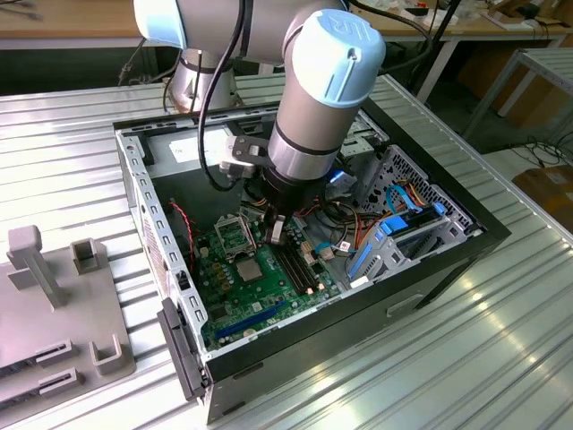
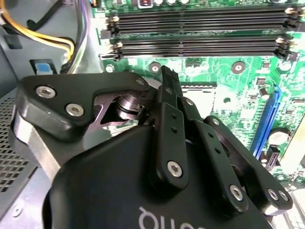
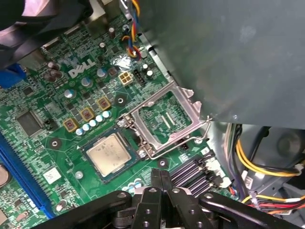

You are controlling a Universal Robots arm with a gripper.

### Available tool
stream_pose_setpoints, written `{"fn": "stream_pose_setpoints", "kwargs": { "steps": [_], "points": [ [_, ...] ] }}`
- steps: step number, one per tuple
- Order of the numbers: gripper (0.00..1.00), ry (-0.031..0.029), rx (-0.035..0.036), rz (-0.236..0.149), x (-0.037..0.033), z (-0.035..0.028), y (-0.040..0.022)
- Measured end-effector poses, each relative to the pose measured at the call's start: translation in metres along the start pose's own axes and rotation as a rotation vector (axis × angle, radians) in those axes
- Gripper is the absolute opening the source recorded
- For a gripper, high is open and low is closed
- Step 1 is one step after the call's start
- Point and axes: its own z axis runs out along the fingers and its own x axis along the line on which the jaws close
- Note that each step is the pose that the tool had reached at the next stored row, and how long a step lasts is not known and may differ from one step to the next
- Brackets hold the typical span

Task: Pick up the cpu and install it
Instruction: 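Close the cpu cover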

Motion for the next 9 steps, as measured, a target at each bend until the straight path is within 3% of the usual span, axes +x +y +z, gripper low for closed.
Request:
{"fn": "stream_pose_setpoints", "kwargs": {
  "steps": [5,9],
  "points": [
    [0.11,-0.0044,0.0026,-0.01,-0.007,0.0006,0.0044],
    [0.11,-0.0084,0.0089,-0.022,-0.0134,0.0012,0.0085]
  ]
}}
